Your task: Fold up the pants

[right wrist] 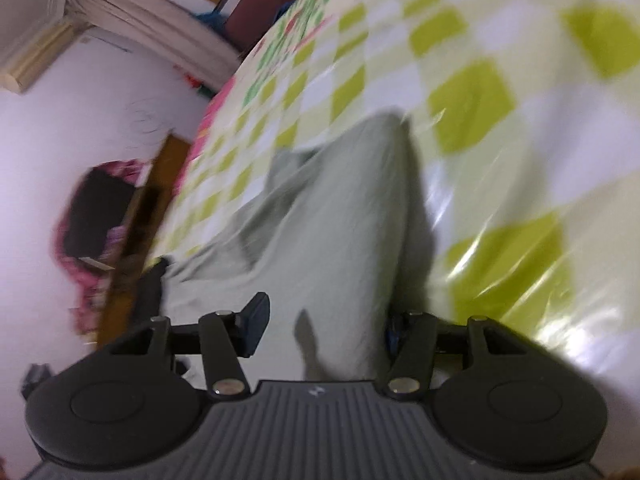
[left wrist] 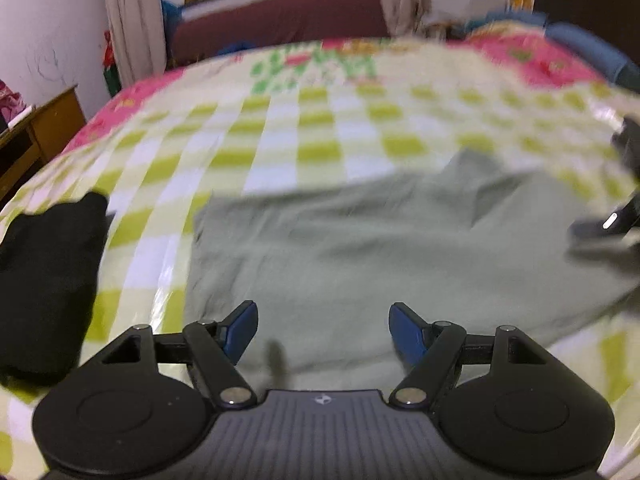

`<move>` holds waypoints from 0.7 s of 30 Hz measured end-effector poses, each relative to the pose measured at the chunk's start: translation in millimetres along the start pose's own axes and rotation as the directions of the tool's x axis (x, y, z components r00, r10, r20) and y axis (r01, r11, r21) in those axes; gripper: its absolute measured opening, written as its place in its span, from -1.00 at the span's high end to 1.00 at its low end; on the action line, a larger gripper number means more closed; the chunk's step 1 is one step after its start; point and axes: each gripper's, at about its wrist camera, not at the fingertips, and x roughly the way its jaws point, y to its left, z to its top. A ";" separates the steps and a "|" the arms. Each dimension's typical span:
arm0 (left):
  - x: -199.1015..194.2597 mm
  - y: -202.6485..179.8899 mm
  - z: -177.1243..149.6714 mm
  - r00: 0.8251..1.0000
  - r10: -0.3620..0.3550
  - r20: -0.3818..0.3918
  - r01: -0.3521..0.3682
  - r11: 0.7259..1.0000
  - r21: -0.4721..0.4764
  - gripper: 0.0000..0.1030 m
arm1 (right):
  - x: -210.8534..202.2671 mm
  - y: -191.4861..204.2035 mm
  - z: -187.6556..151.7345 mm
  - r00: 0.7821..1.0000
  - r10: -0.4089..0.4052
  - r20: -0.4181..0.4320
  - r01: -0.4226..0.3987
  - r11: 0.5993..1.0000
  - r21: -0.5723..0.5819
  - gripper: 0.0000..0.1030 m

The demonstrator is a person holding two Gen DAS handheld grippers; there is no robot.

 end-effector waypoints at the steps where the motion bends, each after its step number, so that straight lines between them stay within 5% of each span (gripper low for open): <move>1: 1.1 -5.4 4.6 1.000 -0.007 0.011 0.007 1.000 0.011 -0.71 | 1.3 -2.4 1.0 1.000 -0.007 0.010 0.007 1.000 0.014 0.13; 2: 3.4 -10.9 7.7 1.000 -0.007 0.015 0.007 1.000 0.030 -0.71 | 1.8 -4.6 2.5 1.000 -0.017 0.026 0.016 0.999 0.030 0.56; 4: 15.5 -23.8 10.8 1.000 -0.001 0.003 0.001 0.997 0.076 -0.71 | -1.1 -13.2 4.9 0.998 0.005 0.069 -0.011 0.996 0.092 0.88; 7: 34.9 -44.0 6.8 0.995 -0.025 -0.099 0.039 0.990 0.135 -0.71 | -17.8 -13.7 1.2 0.992 0.004 0.123 -0.014 0.996 0.087 0.92; 12: 23.9 -89.1 3.2 0.991 -0.092 -0.101 0.113 0.968 0.223 -0.71 | -54.4 -24.8 -2.3 0.979 -0.060 0.197 0.039 0.993 0.110 0.93; 16: 7.8 -128.4 24.9 0.974 -0.225 -0.008 0.217 0.933 0.288 -0.71 | -89.4 -29.3 -14.0 0.962 -0.145 0.233 0.119 0.986 0.120 0.93; 19: 15.8 -156.6 44.3 0.966 -0.250 0.064 0.215 0.918 0.334 -0.72 | -102.9 -33.6 -19.9 0.950 -0.180 0.254 0.148 0.979 0.139 0.92; 21: 36.0 -171.1 57.7 0.967 -0.250 0.044 0.223 0.918 0.328 -0.72 | -103.0 -41.5 -24.1 0.950 -0.176 0.258 0.129 0.974 0.189 0.92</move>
